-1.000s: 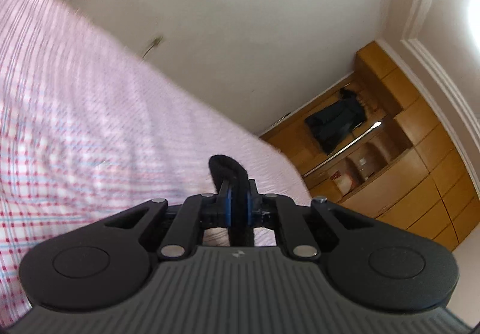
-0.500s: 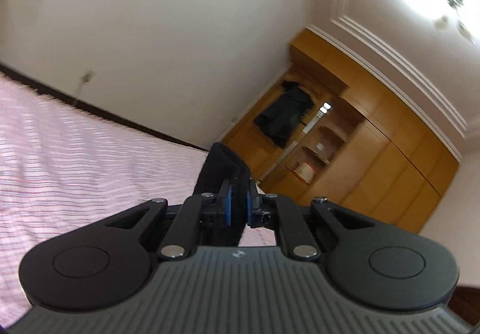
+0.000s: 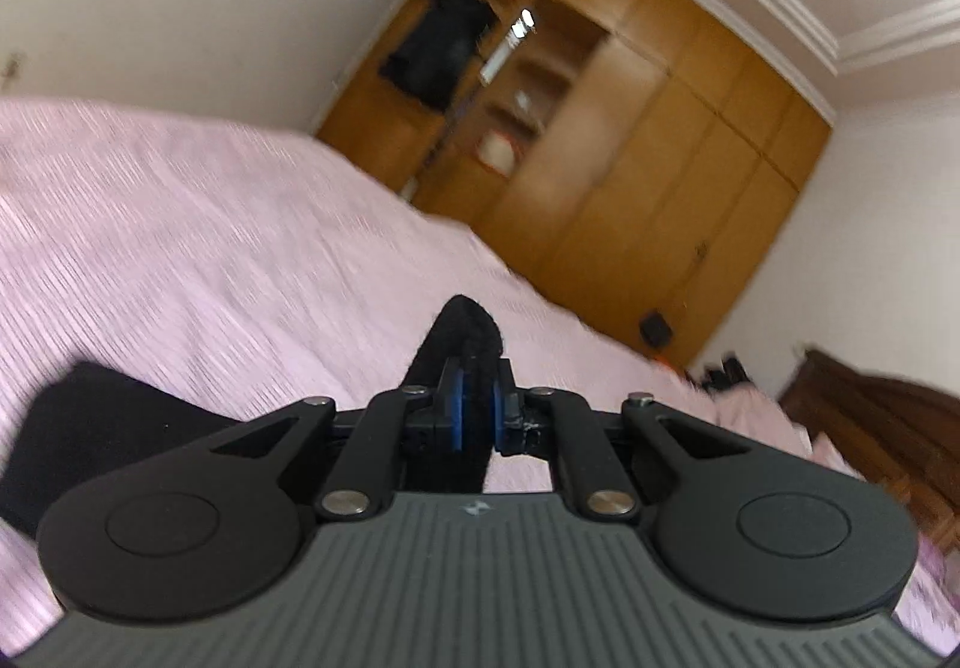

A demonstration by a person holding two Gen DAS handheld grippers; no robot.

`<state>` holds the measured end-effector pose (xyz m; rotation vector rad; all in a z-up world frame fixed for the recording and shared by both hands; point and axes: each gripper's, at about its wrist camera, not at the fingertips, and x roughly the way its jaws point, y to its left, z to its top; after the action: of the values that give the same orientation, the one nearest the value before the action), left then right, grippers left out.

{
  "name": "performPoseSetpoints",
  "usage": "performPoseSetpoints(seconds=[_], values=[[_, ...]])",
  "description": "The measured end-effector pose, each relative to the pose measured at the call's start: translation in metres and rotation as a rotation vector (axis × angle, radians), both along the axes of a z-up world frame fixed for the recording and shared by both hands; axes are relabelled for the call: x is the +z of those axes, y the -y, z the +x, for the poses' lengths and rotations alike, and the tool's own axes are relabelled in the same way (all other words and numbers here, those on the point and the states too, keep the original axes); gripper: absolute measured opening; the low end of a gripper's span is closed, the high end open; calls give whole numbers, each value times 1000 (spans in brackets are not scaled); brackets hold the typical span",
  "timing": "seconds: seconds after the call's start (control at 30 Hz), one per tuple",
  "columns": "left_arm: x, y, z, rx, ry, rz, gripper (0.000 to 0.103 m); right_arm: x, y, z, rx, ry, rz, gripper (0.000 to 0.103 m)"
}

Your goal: Fold small clothes

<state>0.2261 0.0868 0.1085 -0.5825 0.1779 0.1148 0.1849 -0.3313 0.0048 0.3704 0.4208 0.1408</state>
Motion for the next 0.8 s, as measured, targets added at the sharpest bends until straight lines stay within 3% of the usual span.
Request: performPoseSetpoints(seconds=[0.13,0.33,0.47,0.6,0.8], values=[[-37,56,30,-81,-73,3,10,-3,17,-1,-40,-2,-28,103],[-86,83,45,-147,-138,44,10,-11,45,-5,-64,-29,-17,103],[-97,109,56,-198,-147,76,10,-18,58,-3,-89,-57,16,103],[-90,134,60,-275,-145,118,10,-19,64,-2,-97,-71,66,103],[-88,182,62,-397,-138,149,10,-16,69,-3,-89,-56,65,103]])
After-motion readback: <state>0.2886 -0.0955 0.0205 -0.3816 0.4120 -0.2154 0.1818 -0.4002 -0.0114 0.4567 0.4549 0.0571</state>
